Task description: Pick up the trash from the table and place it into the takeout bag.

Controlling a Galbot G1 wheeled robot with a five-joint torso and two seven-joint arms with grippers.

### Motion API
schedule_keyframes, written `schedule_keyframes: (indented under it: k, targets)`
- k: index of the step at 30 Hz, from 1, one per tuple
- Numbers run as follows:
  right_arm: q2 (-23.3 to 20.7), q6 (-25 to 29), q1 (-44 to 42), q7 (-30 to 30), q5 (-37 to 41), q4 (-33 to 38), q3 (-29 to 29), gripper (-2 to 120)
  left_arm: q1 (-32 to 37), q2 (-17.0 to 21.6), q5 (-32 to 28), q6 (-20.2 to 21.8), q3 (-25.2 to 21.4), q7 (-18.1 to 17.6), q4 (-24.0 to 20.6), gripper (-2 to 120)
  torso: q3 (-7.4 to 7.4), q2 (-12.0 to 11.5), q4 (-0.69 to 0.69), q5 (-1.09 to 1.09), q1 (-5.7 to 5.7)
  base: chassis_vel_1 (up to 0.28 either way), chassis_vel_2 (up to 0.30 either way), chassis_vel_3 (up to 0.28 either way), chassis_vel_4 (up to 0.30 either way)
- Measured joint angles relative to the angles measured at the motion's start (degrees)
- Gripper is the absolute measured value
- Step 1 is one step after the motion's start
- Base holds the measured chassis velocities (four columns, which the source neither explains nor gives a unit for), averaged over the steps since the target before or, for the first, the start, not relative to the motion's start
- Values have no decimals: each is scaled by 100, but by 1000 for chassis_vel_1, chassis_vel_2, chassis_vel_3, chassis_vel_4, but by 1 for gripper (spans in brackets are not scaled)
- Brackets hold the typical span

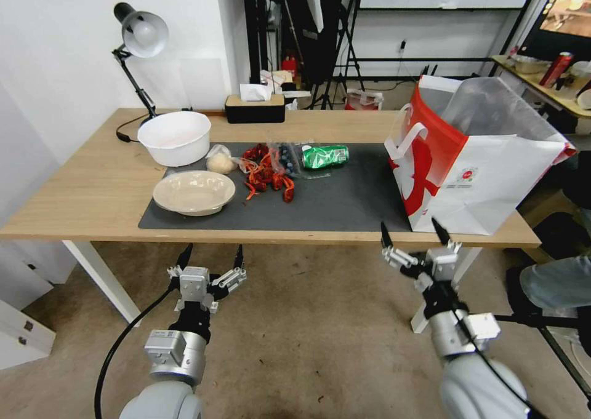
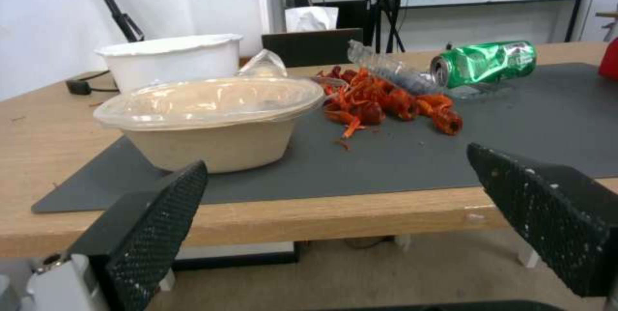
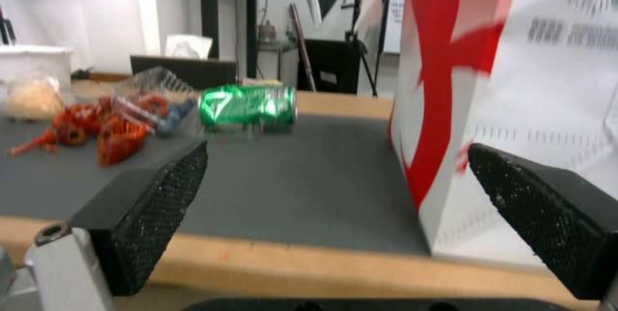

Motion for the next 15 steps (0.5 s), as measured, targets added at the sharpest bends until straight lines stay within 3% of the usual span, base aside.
schedule_keyframes:
  k: [15]
  targets:
    - [139, -51, 13, 94, -43, -48, -113, 100, 34, 0, -25, -24, -34, -14, -32, 100, 0, 0, 0, 0, 1, 0, 0, 0, 0]
